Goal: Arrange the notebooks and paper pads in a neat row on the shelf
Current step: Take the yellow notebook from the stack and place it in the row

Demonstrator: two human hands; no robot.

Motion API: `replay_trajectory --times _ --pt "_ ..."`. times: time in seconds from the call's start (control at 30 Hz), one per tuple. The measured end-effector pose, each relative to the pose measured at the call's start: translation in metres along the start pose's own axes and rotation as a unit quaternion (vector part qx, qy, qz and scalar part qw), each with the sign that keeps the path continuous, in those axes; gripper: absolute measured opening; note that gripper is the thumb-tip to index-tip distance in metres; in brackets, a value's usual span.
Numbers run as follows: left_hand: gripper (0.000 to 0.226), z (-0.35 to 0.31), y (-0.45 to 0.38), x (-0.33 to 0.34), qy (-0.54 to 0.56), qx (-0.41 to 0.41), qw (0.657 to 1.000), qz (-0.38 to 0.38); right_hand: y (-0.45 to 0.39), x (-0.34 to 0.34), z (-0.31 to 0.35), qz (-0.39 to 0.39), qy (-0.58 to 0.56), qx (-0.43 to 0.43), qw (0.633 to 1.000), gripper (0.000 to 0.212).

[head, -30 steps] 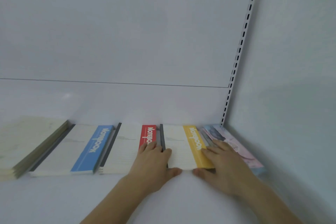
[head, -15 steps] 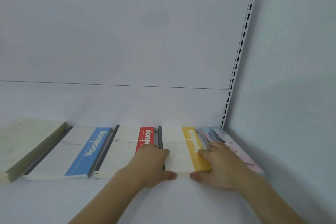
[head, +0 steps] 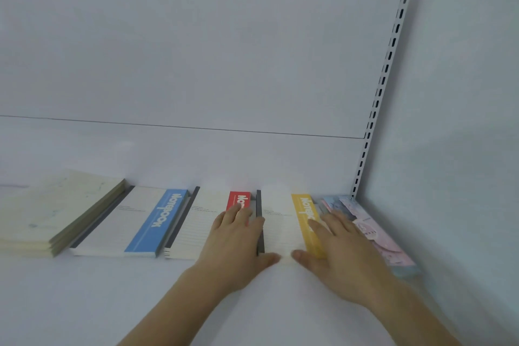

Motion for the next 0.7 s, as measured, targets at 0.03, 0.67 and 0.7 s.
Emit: replay_trajectory --times 0.03,0.67,0.7 --pt "0.071 0.002 0.005 -0.003 0.01 -0.008 1.0 -0.022 0.003 0.001 0.011 -0.006 -0.008 -0.009 1.0 0.1" --pt "0.047 0.214 0.202 -0.087 -0.001 -0.158 0.967 -0.198 0.013 -0.006 0.314 -0.028 -0.044 -0.153 0.987 0.082" --pt "0.046 0.233 0.216 -0.093 -0.009 -0.167 0.966 -0.197 0.013 -0.007 0.338 -0.032 -0.047 -0.16 0.985 0.082"
Point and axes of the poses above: each hand's wrist, its own y-axis away from the middle knuckle, its own x-axis out of the palm, z = x × y, the point moved 5 cm from there along -y, towards the middle knuckle, and after that the axes turned 3 degrees about z, right-handed, at the moved point
